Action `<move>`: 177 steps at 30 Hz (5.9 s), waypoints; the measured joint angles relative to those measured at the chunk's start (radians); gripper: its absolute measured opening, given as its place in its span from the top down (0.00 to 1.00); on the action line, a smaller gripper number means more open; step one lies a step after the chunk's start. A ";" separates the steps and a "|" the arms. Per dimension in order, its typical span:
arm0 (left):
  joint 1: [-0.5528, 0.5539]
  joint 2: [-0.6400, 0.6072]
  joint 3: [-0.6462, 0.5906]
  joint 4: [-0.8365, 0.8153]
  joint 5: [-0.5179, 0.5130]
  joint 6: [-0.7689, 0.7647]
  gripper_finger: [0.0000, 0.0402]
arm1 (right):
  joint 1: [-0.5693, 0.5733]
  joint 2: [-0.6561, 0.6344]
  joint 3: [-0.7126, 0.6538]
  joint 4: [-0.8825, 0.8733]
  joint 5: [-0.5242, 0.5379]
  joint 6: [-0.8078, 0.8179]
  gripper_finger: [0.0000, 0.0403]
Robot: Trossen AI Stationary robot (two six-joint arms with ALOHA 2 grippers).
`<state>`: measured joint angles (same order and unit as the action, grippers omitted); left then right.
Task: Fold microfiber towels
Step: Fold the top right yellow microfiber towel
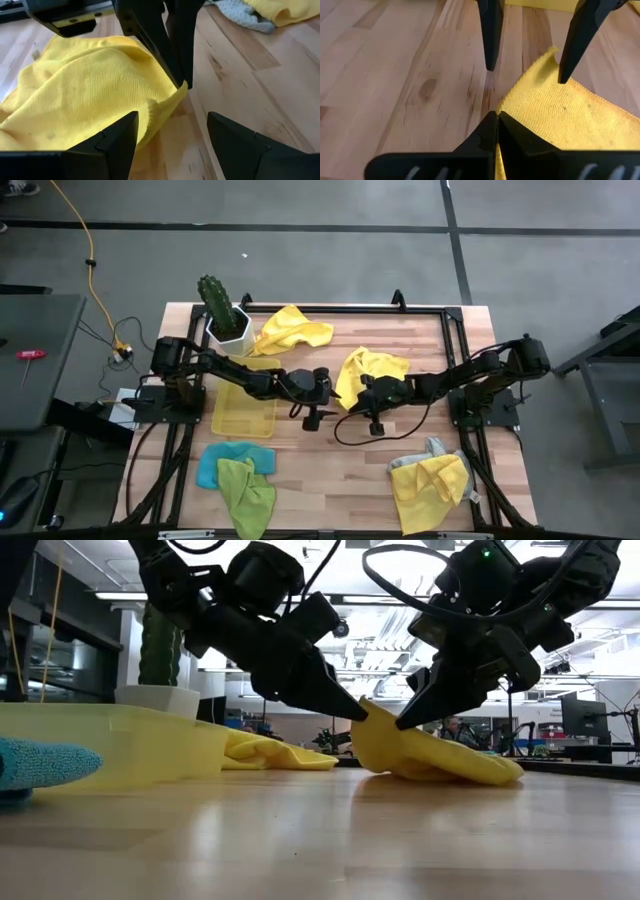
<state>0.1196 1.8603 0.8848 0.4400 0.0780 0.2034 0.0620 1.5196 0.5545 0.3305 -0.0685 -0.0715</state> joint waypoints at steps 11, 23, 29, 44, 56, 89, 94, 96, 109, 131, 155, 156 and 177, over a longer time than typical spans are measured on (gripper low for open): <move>0.000 0.000 0.000 0.023 -0.002 0.018 0.72 | 0.000 0.000 0.000 -0.007 0.000 0.003 1.00; 0.000 0.000 0.000 0.010 -0.034 0.018 0.98 | 0.000 -0.001 0.002 -0.007 0.102 0.071 1.00; 0.005 -0.004 0.000 -0.092 -0.074 0.017 1.00 | -0.003 -0.041 0.101 -0.334 0.268 0.116 0.84; 0.007 -0.038 0.000 -0.265 -0.073 0.010 1.00 | -0.117 -0.273 -0.046 -0.767 0.659 0.554 0.56; 0.007 -0.040 0.000 -0.259 -0.071 0.010 1.00 | -0.472 -0.355 -0.174 -0.609 0.467 0.679 0.60; 0.007 -0.040 0.000 -0.257 -0.064 0.009 1.00 | -0.549 -0.348 -0.177 -0.685 0.197 0.633 0.90; 0.007 -0.040 0.000 -0.257 -0.083 0.009 1.00 | -0.549 -0.352 -0.177 -0.688 0.176 0.613 0.98; 0.007 -0.042 0.000 -0.261 -0.108 0.008 1.00 | -0.548 -0.369 -0.177 -0.698 0.159 0.607 0.98; 0.079 -0.366 0.009 -0.291 -0.322 0.025 1.00 | -0.449 -0.801 -0.001 -0.904 0.238 0.569 1.00; 0.402 -0.249 0.619 -0.543 -0.372 0.114 1.00 | -0.578 -0.776 0.409 -1.007 0.618 0.226 1.00; 0.474 -0.078 0.683 -0.698 -0.375 0.062 1.00 | -0.895 -0.774 0.429 -1.265 0.512 0.212 1.00; 0.466 -0.077 0.683 -0.718 -0.371 0.061 1.00 | -0.891 -0.775 0.425 -1.278 0.509 0.223 1.00; 0.128 -0.072 0.463 -0.884 -0.342 -0.173 1.00 | -0.627 -0.932 0.160 -1.362 0.346 0.505 1.00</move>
<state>0.2478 1.7878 1.3476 -0.4445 -0.2639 0.0299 -0.5652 0.5880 0.7143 -1.0317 0.2771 0.4330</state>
